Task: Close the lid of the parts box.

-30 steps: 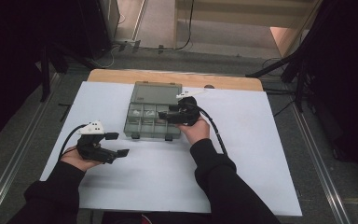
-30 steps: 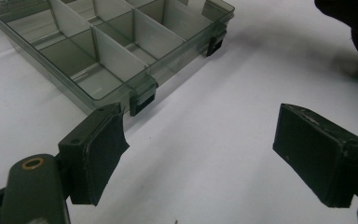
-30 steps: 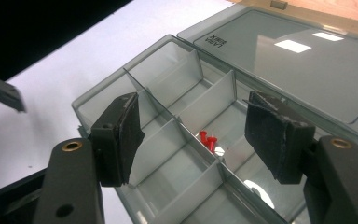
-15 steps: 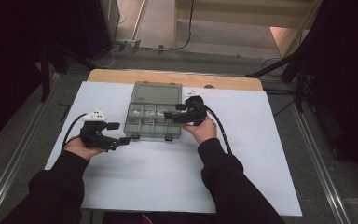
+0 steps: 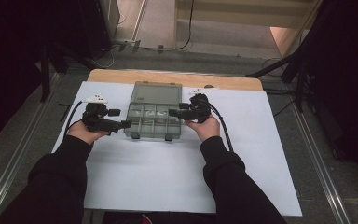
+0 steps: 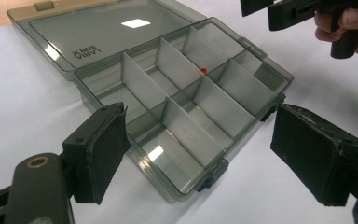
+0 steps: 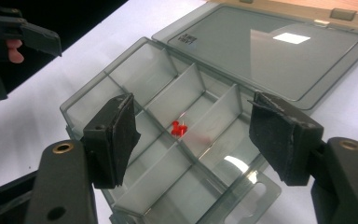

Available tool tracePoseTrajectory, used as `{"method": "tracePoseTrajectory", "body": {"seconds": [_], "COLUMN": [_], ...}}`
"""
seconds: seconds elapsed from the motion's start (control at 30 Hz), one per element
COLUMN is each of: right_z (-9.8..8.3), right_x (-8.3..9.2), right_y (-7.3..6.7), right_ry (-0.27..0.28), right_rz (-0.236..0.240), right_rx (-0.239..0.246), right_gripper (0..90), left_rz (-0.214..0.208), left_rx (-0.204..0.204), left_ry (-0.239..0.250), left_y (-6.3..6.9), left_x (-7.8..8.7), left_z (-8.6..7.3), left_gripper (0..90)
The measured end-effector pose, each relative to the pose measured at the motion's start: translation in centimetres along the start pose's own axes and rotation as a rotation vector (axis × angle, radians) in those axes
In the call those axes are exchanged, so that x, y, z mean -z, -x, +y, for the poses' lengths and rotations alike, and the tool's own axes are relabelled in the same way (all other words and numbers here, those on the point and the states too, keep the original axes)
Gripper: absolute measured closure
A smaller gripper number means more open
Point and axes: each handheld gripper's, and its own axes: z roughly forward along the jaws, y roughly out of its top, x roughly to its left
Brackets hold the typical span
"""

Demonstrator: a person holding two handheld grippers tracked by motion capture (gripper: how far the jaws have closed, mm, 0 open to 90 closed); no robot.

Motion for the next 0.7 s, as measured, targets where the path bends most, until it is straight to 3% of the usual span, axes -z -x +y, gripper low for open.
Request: {"method": "tracePoseTrajectory", "body": {"seconds": [0.1, 0.4, 0.53, 0.7], "right_z": [0.1, 0.8, 1.3, 2.0], "right_x": [0.2, -0.1, -0.2, -0.5], "right_y": [0.3, 1.0, 1.5, 1.8], "right_ry": [0.004, -0.009, -0.015, -0.005], "right_rz": [-0.011, -0.034, -0.04, -0.067], "right_rx": [-0.007, -0.018, -0.046, -0.026], "right_gripper": [33.7, 34.1, 34.2, 35.2], "left_rz": [-0.003, 0.034, 0.042, 0.072], "left_rx": [0.01, 0.017, 0.044, 0.046], "left_ry": [0.003, 0.016, 0.028, 0.005], "left_y": [-0.5, -1.9, -2.6, -3.1], "left_x": [-0.3, -1.5, -2.2, -3.0], "left_z": [0.5, 2.1, 2.5, 3.3], "left_gripper": [23.5, 23.5, 23.7, 27.1]}}
